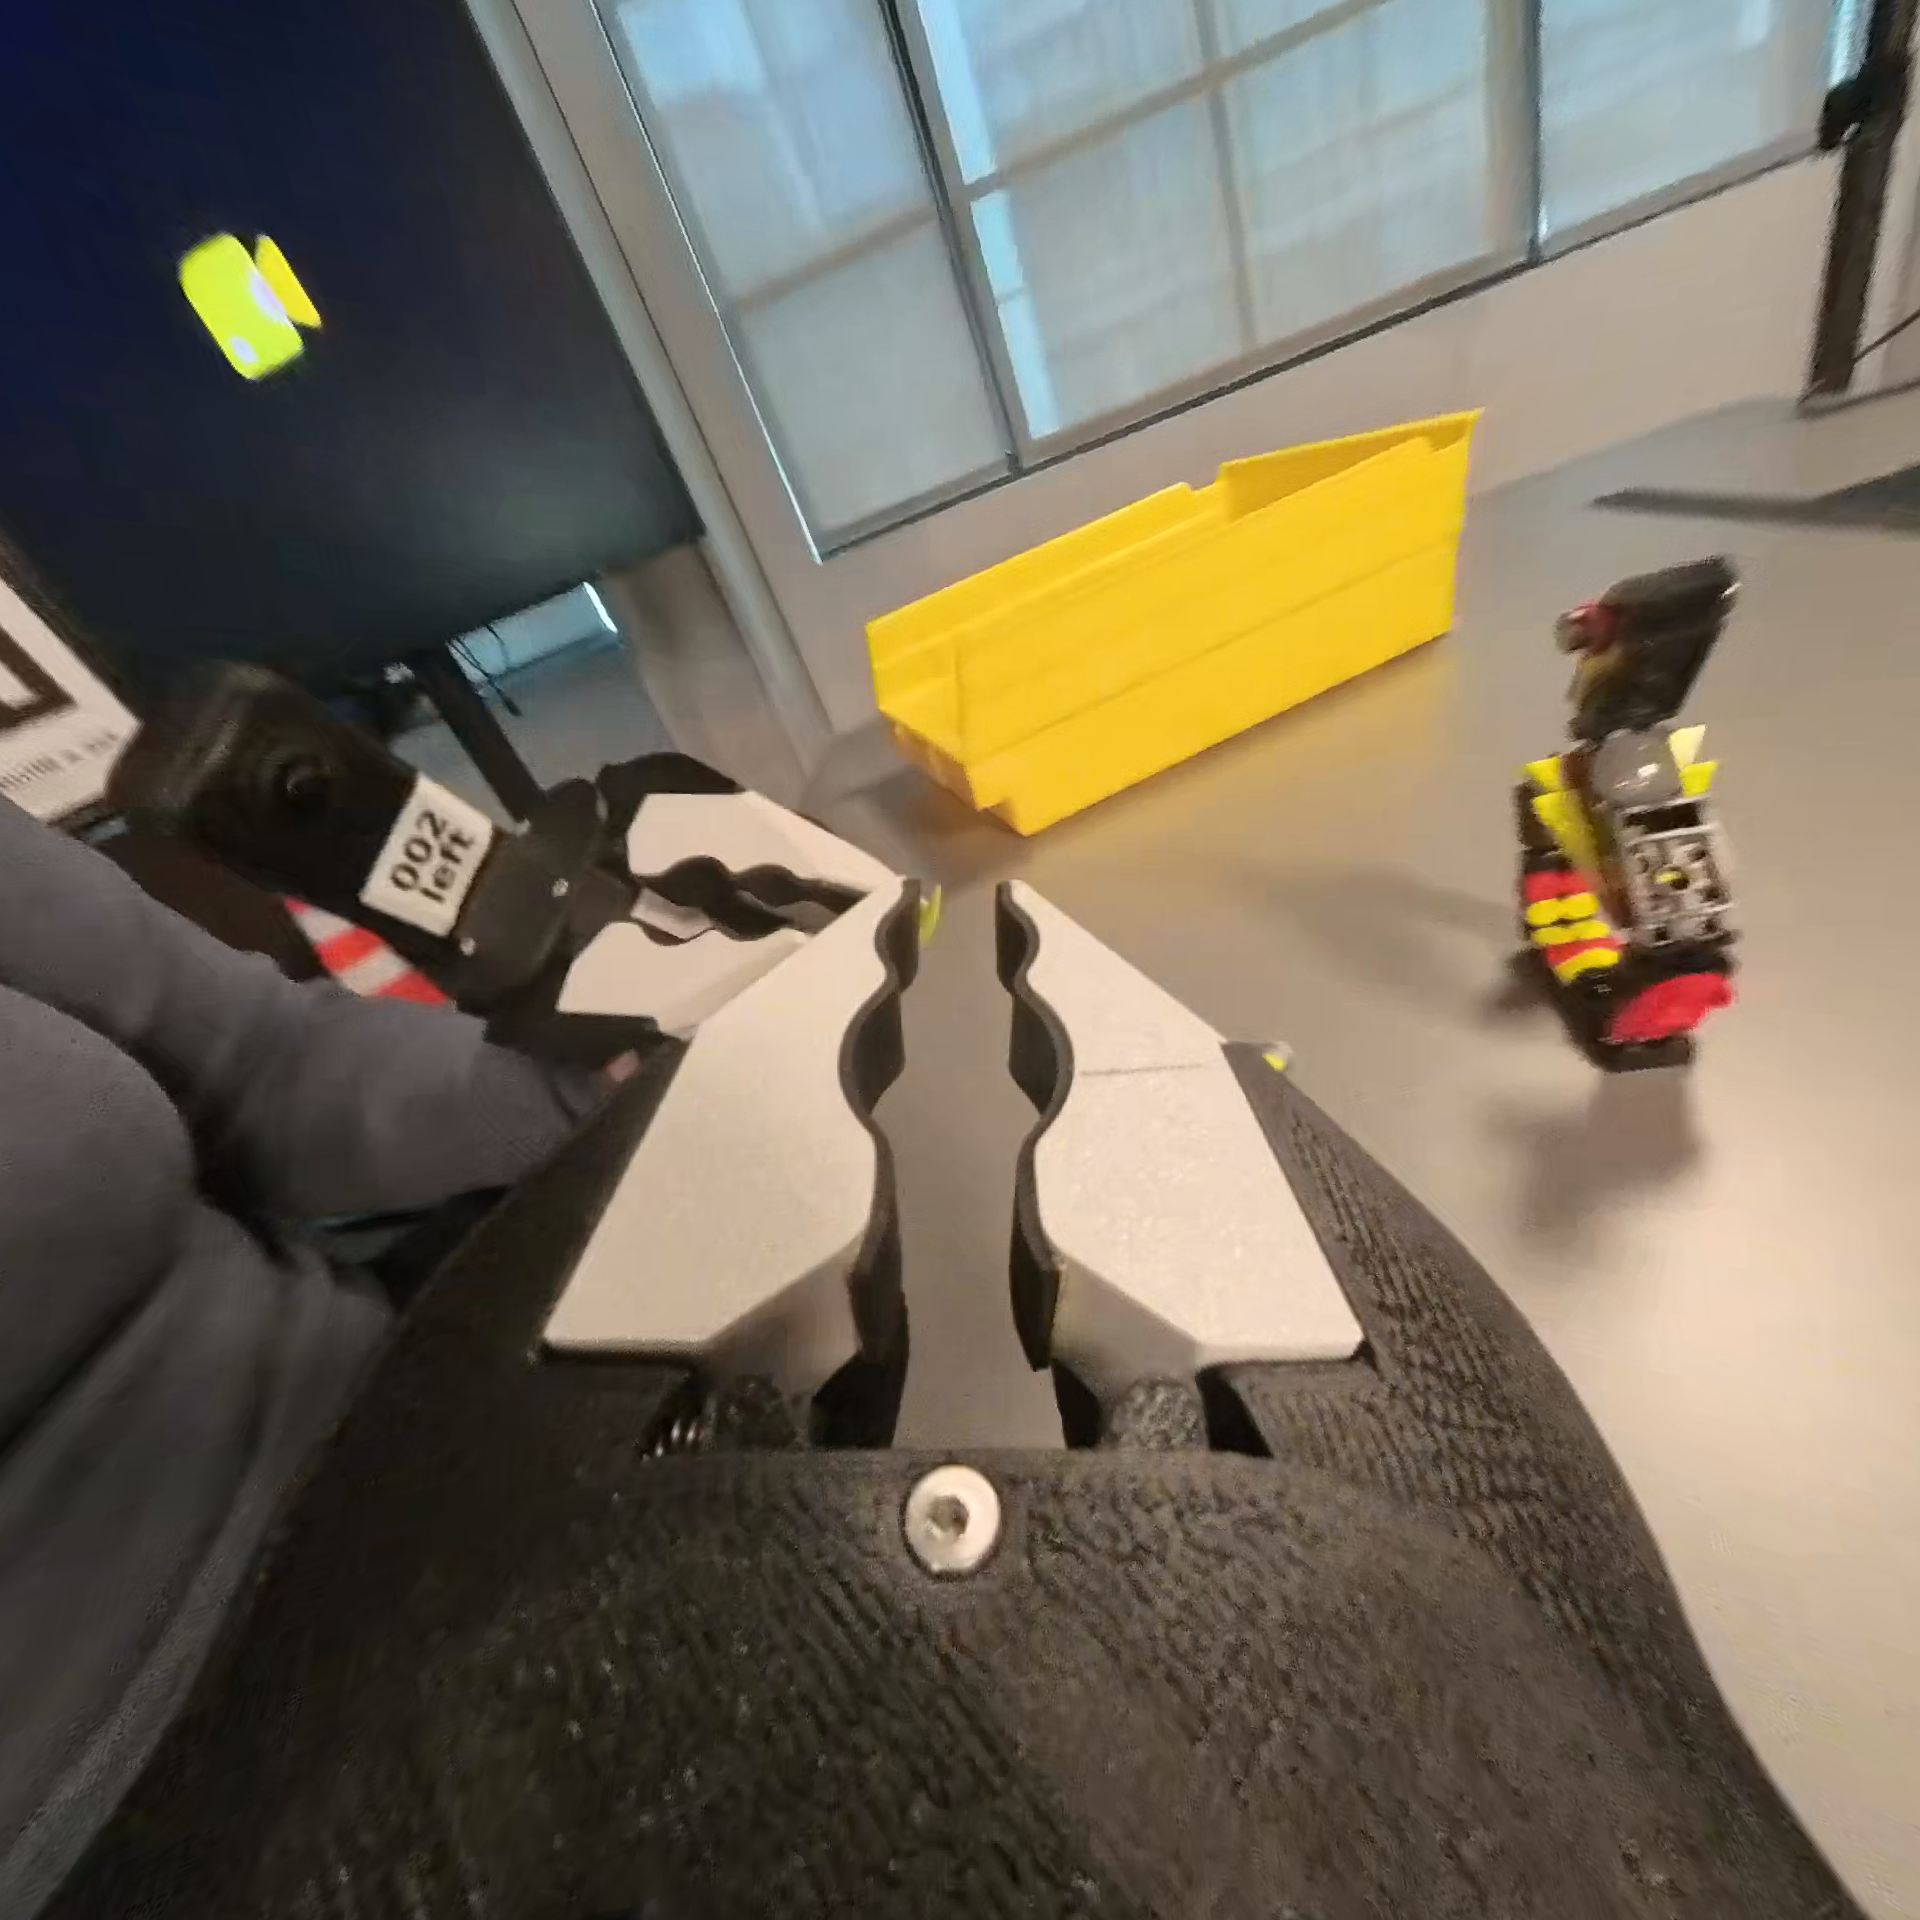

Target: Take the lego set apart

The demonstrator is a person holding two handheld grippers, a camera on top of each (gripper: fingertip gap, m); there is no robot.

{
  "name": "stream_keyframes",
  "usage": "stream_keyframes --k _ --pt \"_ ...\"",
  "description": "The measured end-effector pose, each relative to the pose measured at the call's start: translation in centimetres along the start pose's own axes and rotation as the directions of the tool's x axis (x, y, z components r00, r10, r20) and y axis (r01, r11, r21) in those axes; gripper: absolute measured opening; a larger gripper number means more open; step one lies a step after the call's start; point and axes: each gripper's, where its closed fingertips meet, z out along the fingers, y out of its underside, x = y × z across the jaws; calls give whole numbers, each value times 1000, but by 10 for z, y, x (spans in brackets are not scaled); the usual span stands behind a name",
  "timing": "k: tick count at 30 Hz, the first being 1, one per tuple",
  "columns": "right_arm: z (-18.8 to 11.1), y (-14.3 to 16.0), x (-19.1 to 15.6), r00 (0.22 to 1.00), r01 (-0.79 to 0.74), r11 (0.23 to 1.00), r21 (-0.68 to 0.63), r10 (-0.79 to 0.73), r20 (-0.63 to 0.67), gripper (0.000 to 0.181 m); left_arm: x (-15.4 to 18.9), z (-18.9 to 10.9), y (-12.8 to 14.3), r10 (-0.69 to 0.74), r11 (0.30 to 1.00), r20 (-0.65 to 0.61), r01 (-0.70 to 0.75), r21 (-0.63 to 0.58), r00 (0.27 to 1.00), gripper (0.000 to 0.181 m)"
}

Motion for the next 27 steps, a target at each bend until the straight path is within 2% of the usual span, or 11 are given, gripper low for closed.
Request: stream_keyframes --k 5,8,14,27 --pt "6 1 -15 968 -204 979 5 201 149 12 -2 -5 -10 44 998 37 -46 52 998 6" --pt "6 1 -18 945 -265 964 7 258 200 7 -1 -4 -9 45 998 31 -47 48 998 6" --pt "9 7 -17 956 -236 972 -17 235 175 0 1 -3 -10 51 997 31 -53 49 998 6" --pt "7 6 -15 960 -221 975 -10 219 172 0 2 -3 -9 103 994 48 -104 29 994 6"
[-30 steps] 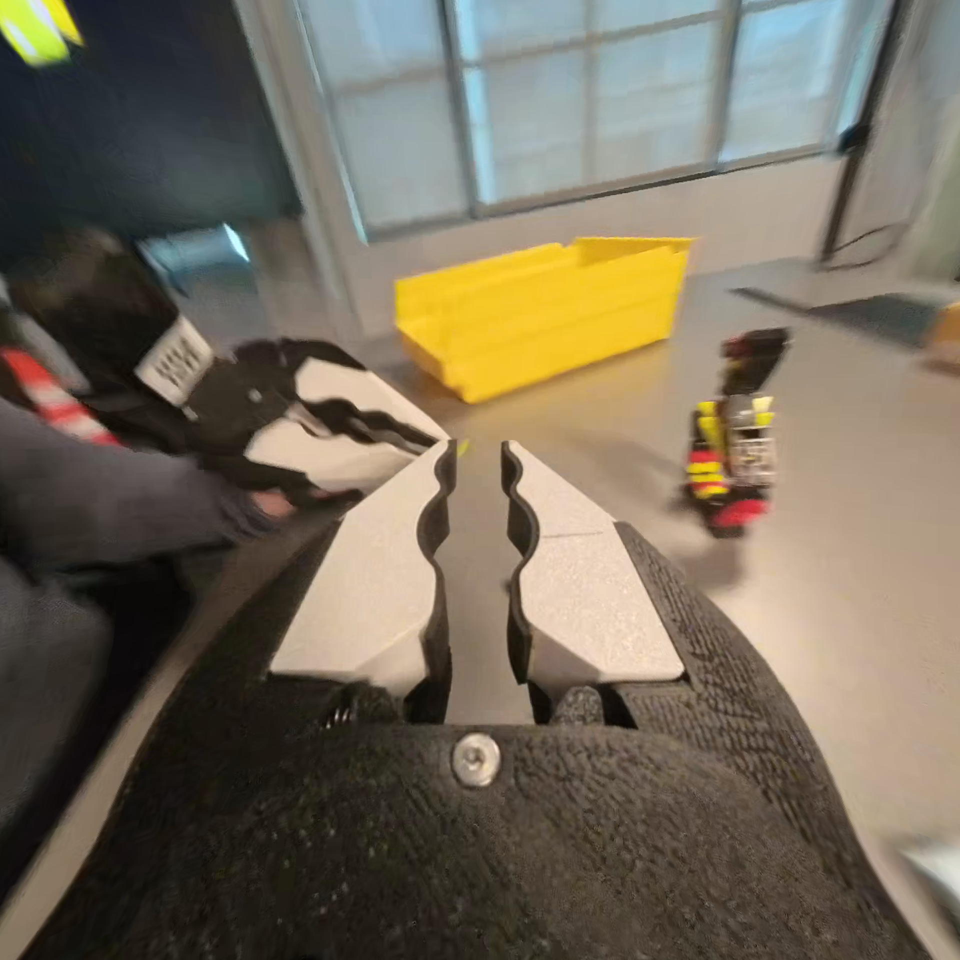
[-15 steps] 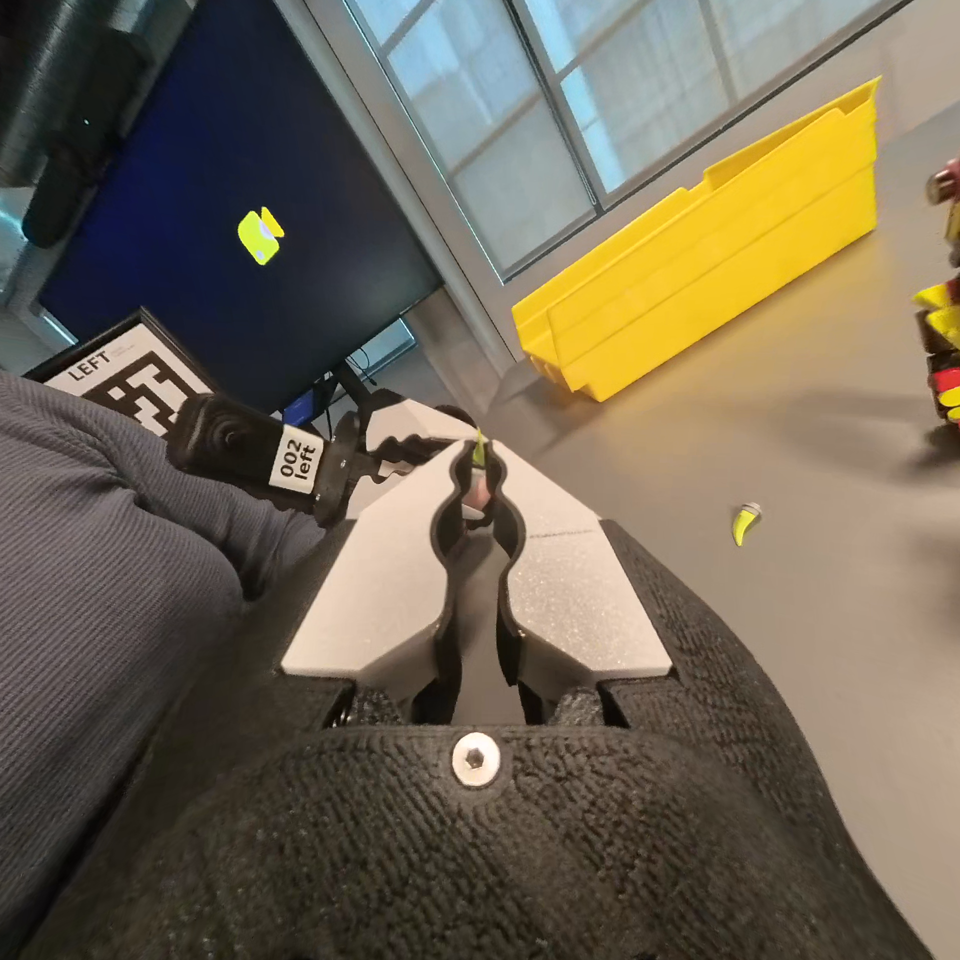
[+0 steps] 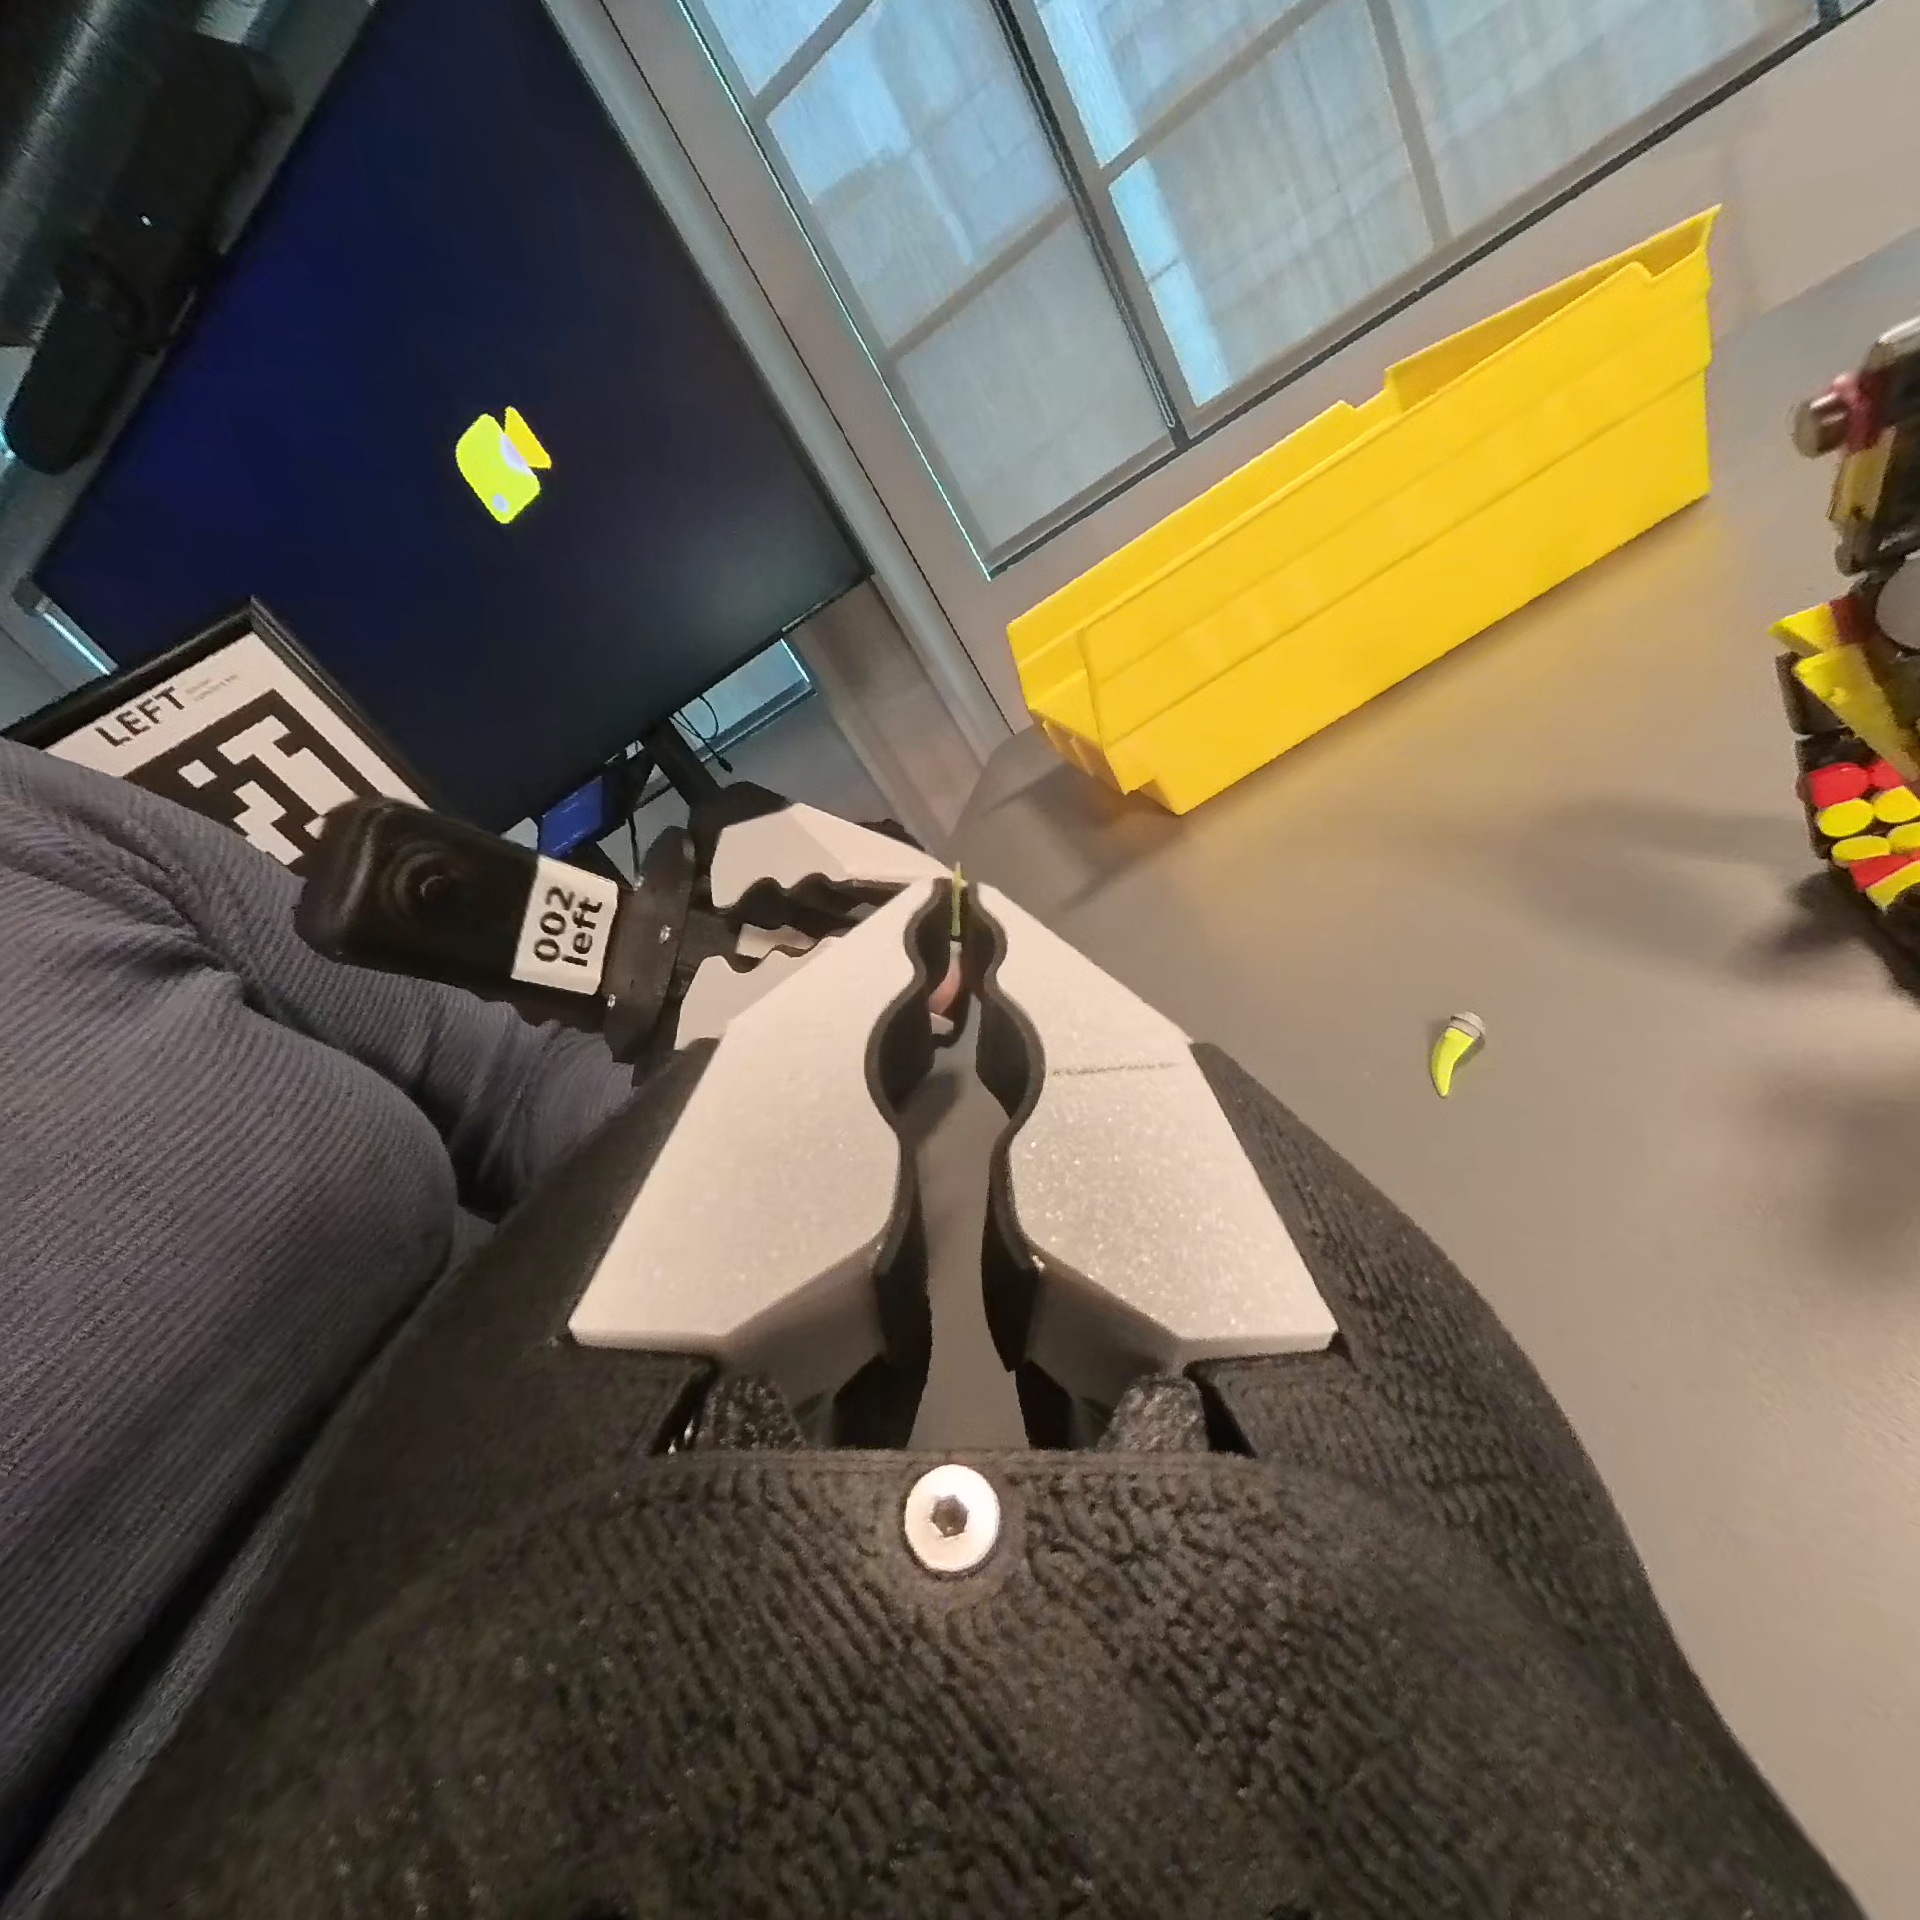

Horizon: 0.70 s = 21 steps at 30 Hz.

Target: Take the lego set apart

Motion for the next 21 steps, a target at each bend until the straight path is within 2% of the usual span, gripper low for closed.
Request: stream_keyframes --k 1,2,3,4,6,10,13,15,18,19,21 --pt "-1 -2 1 1000 6 1000 9 -6 -12 0 -1 0 1 8 1000 7 -8 -4 1000 6" --pt "-11 -18 6 999 -4 994 105 8 -36 0 -7 -2 5 17 1000 44 -16 -26 999 6" --pt "-33 -43 11 998 -32 971 236 43 -41 0 -14 -7 10 19 999 73 -16 -39 997 6" --pt "-56 -59 16 997 -18 949 313 41 -68 0 -21 -13 12 -27 999 81 30 -33 996 5" --pt "-76 -58 25 987 54 958 281 -9 -159 0 -21 -16 13 -111 993 48 113 -20 993 5" --pt "-70 -49 31 987 24 967 255 18 -162 0 -14 -8 13 -63 997 47 65 -36 997 5" --pt "-71 -46 35 983 26 969 244 19 -181 0 -25 -13 10 -58 998 89 59 -10 994 5" --pt "-74 -47 37 983 23 967 255 25 -184 0 -54 -26 7 -67 998 184 65 14 981 5" --pt "-71 -45 38 980 34 972 234 13 -196 0 -129 -58 9 -134 990 394 135 26 909 5" --pt "-69 -43 38 980 41 974 222 5 -200 0 -159 -71 18 -145 986 479 169 -6 866 5" --pt "-66 -40 38 978 48 979 197 -6 -207 0 -211 -92 59 -98 946 602 263 -192 793 6"
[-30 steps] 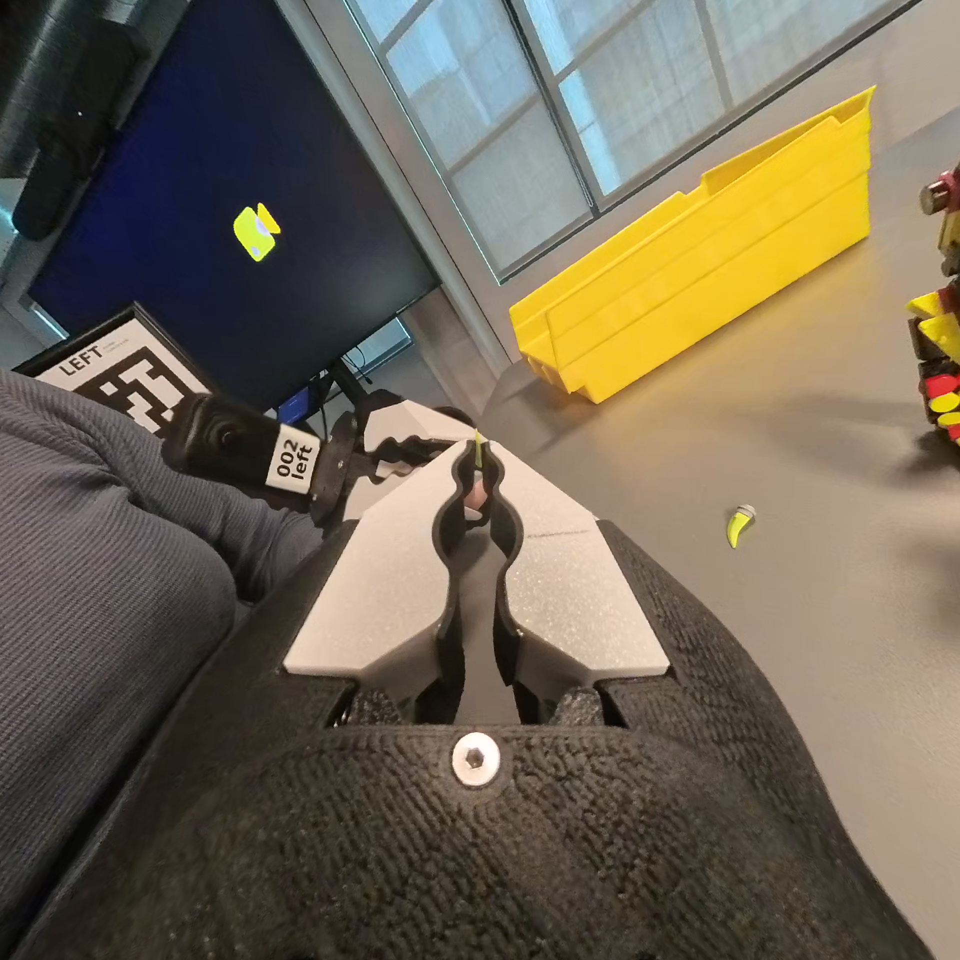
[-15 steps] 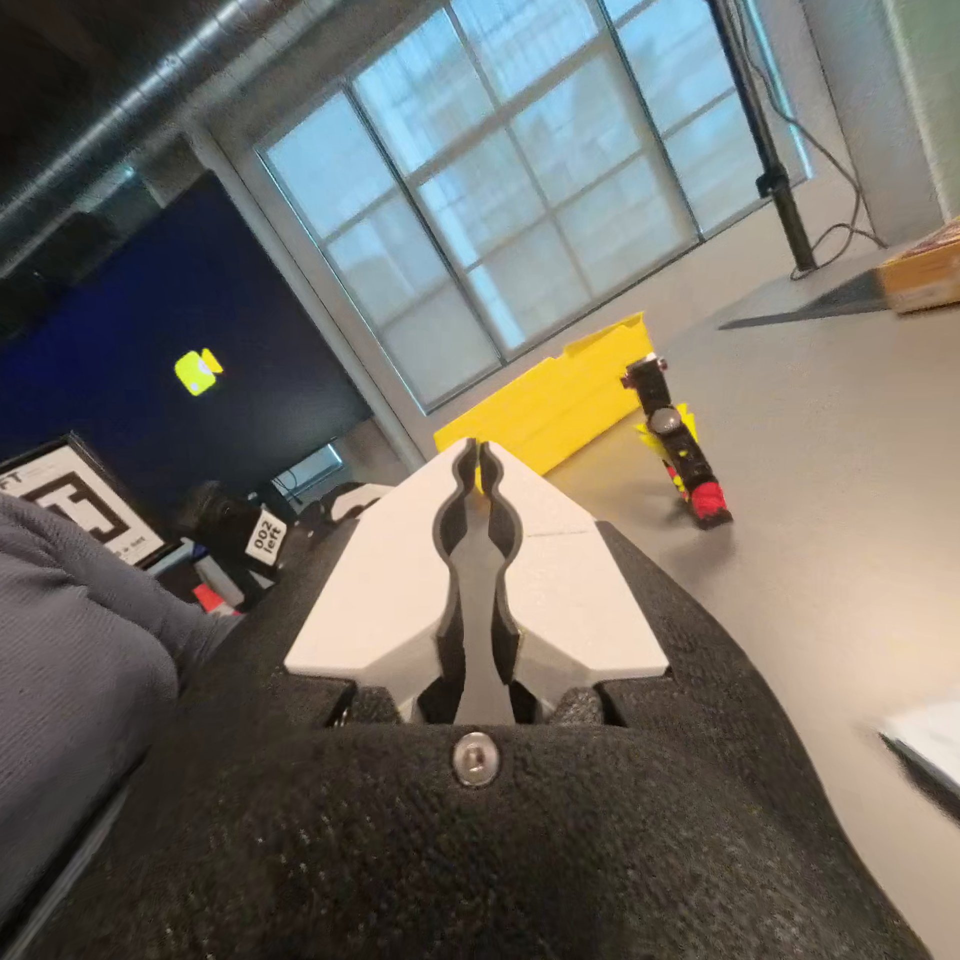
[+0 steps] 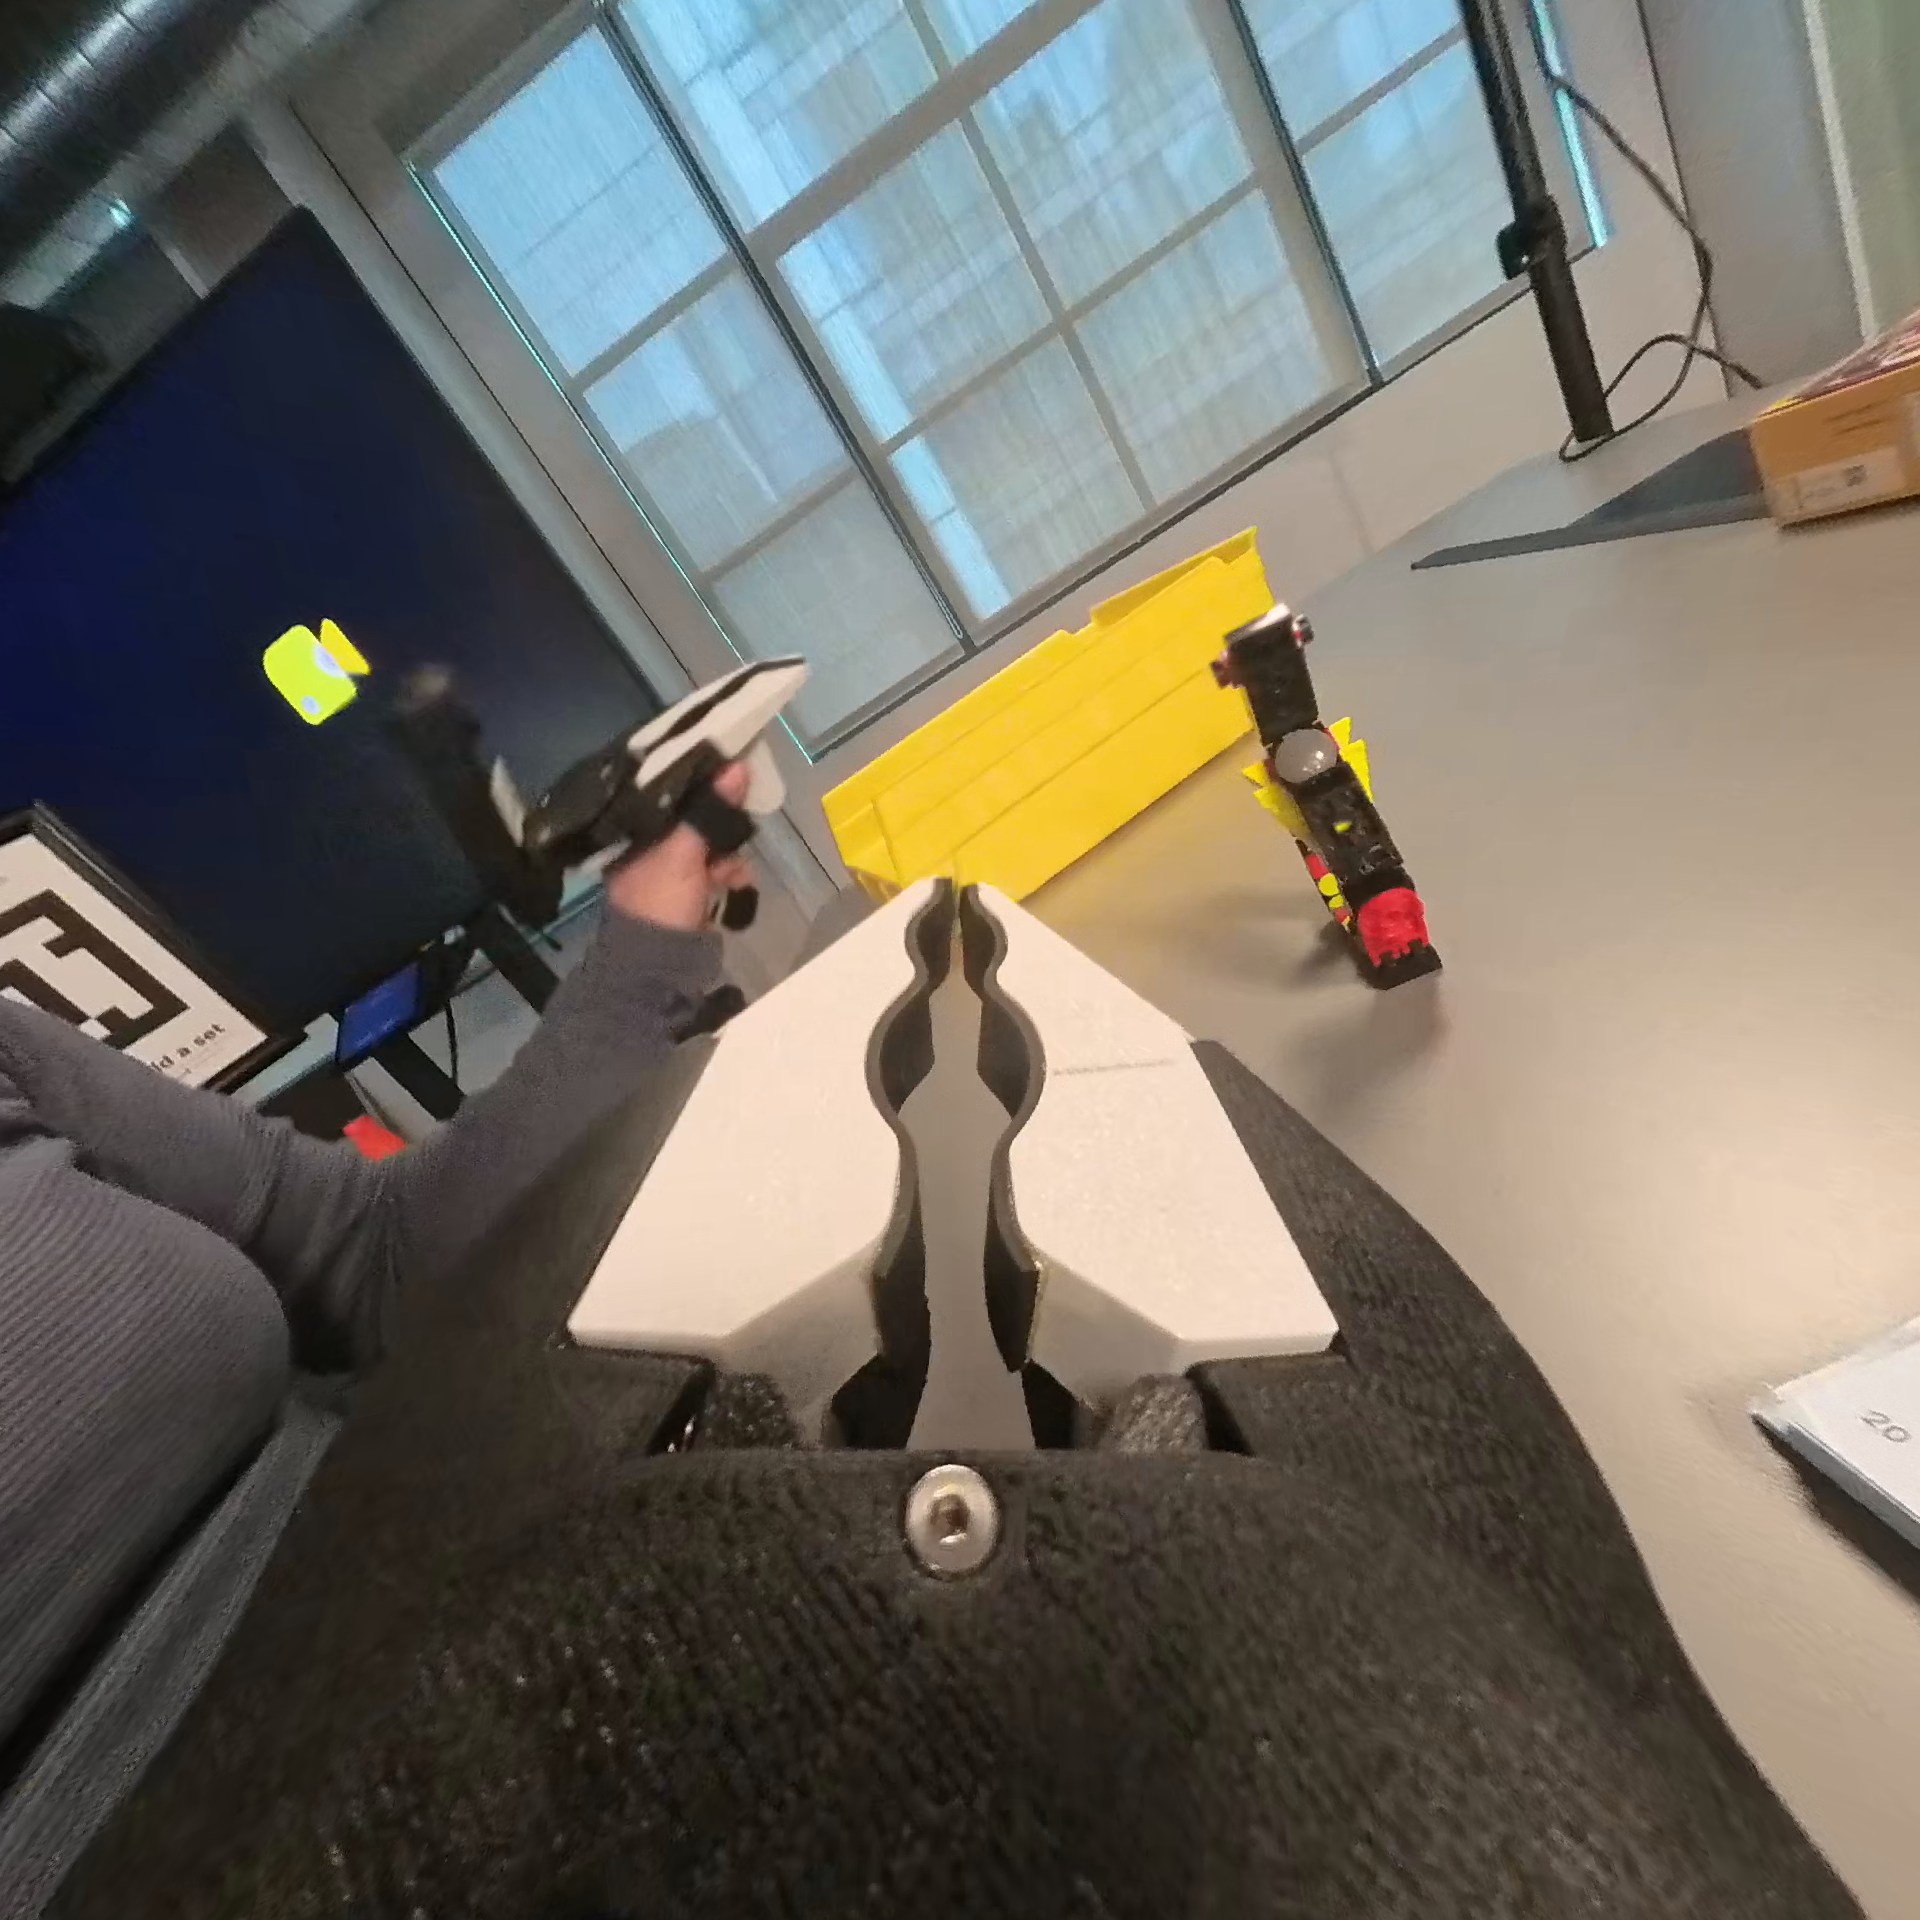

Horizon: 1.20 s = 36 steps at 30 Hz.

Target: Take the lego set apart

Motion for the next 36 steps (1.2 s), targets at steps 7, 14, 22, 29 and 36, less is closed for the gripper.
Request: stream_keyframes --k 7,14,22,29,36 --pt "5 8 0 999 28 999 -47 -28 -16 0 -32 33 138 -358 621 -121 139 -771 926 5" --pt "7 13 0 999 44 996 -79 -45 -21 0 -24 21 180 -474 323 -93 74 -943 876 7" --pt "8 14 -1 999 45 995 -86 -47 -19 0 -25 19 191 -473 239 -57 66 -969 879 29" --pt "8 14 0 999 45 995 -85 -47 -21 0 -34 6 198 -432 151 -5 67 -986 902 84" --pt "8 13 0 999 44 996 -80 -46 -25 0 -60 42 162 -382 477 6 202 -856 924 122"
